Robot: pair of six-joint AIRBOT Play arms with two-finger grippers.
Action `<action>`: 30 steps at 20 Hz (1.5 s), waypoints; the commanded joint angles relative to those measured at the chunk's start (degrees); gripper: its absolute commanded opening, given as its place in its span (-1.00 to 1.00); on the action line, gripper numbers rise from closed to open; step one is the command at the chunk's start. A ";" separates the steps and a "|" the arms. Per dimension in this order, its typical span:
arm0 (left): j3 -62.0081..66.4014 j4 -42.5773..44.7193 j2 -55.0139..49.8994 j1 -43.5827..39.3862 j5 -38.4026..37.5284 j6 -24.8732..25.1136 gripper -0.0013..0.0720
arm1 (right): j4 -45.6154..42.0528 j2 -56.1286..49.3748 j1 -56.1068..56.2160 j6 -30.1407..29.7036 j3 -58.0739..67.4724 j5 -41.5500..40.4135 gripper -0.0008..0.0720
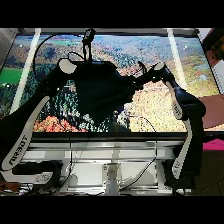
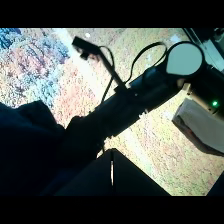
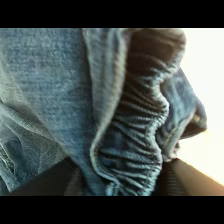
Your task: Fold the clothes and pants, and hang the long-sleeved shirts on hangers.
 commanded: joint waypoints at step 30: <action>0.02 -0.04 0.07 0.57 0.09 0.00 -0.90 | -26.29 28.15 -38.99 11.02 3.08 -12.98 -0.92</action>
